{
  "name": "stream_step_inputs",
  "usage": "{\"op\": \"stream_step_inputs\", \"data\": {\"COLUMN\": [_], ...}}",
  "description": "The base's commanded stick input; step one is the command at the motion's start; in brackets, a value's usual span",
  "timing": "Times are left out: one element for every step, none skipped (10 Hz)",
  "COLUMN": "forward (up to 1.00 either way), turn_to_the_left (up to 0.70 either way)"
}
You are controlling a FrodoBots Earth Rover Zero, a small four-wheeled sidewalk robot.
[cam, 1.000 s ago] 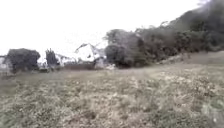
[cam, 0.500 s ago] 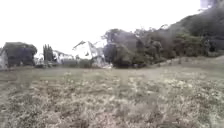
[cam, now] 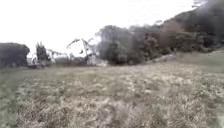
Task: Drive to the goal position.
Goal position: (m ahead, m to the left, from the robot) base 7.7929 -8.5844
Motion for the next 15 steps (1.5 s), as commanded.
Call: {"op": "stream_step_inputs", "data": {"forward": [0.50, 0.50, 0.50, 0.50, 0.50, 0.50, 0.50, 0.50, 0.50, 0.50, 0.50, 0.50, 0.50, 0.50, 0.50], "turn_to_the_left": [0.04, 0.50, 0.50, 0.48, 0.45, 0.00, 0.00, 0.00, 0.00, 0.00, 0.01, 0.02, 0.03, 0.03, 0.03]}}
